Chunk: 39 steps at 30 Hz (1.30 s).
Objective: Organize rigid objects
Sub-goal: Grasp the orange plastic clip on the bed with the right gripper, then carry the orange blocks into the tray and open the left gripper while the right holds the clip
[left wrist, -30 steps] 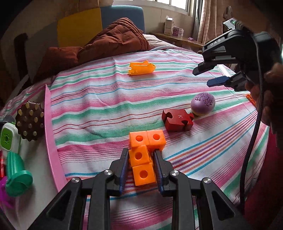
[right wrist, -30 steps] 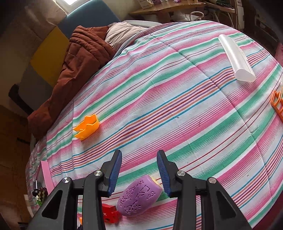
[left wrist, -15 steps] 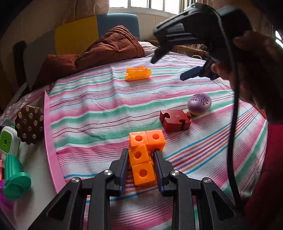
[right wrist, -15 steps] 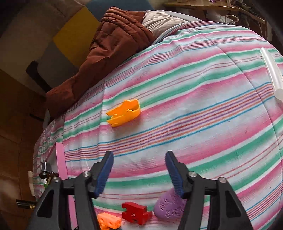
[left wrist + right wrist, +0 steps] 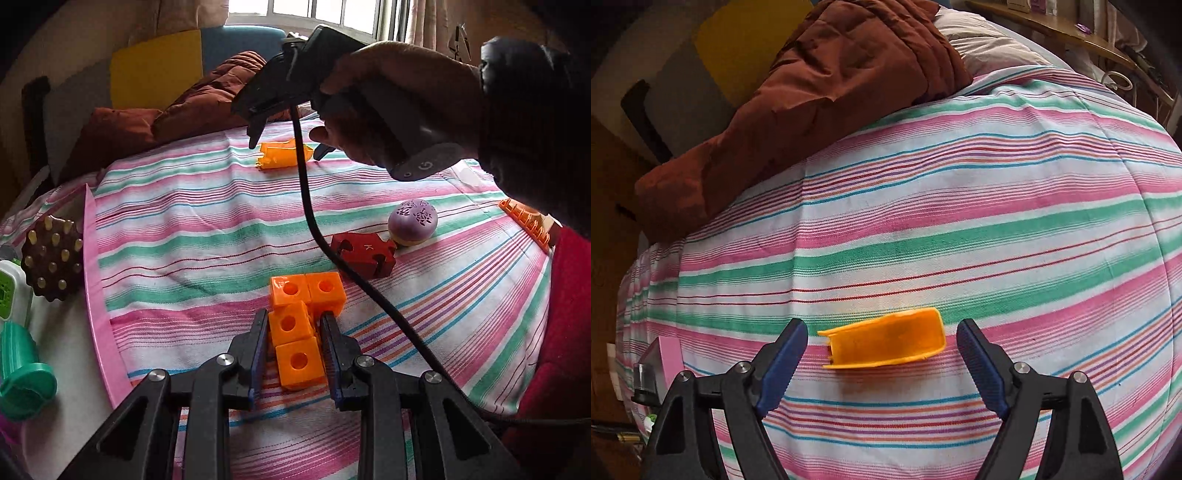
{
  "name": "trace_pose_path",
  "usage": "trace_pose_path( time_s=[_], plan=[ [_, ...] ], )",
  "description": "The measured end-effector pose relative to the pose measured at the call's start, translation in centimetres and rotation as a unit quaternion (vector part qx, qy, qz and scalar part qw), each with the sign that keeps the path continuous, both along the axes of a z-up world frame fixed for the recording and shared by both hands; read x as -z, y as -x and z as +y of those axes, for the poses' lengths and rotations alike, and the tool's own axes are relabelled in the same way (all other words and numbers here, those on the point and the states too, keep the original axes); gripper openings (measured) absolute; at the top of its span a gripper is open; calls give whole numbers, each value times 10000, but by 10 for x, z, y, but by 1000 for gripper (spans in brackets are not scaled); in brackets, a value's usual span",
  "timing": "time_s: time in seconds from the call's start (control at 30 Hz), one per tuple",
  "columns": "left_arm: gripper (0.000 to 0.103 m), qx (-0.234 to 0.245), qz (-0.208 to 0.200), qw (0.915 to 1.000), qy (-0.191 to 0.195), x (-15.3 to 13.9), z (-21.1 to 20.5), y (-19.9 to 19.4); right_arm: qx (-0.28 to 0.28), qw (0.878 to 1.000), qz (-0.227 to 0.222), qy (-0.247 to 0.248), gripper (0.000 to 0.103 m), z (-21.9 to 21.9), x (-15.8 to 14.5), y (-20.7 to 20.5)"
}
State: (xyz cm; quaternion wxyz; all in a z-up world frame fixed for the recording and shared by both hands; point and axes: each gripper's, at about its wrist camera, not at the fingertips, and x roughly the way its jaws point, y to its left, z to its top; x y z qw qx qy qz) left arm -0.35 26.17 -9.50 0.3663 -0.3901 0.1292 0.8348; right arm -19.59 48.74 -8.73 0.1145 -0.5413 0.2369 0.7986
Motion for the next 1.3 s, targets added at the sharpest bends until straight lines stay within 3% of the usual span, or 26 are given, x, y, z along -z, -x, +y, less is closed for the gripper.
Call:
trace_pose_path(
  time_s=[0.03, 0.1, 0.13, 0.27, 0.43, 0.6, 0.8, 1.3],
  plan=[
    [28, 4, -1, 10000, -3, 0, 0, 0, -94, 9999, -74, -48, 84, -4, 3, 3],
    [28, 17, 29, 10000, -4, 0, 0, -2, -349, 9974, -208, -601, 69, -15, 4, 6],
    [28, 18, 34, 10000, -3, 0, 0, -3, -496, 9954, -211, -791, 69, -21, 3, 4],
    [28, 23, 74, 10000, -6, -1, 1, -4, -910, 9925, -278, -774, 68, -38, 3, -15],
    [28, -4, 55, 10000, -27, -1, 0, -5, -1271, 9896, -490, -455, 69, -55, 5, -56],
    [28, -42, 10, 10000, 45, -3, 0, -7, -1559, 9829, -420, -881, 69, -76, 9, -86],
    [28, -139, -252, 9996, 68, -12, -7, -10, -1545, 9832, -156, -959, 69, -77, 12, -95],
    [28, -529, 44, 9982, -280, -76, -43, -24, -1798, 9746, 169, -1326, 69, -78, 14, -99]
  ],
)
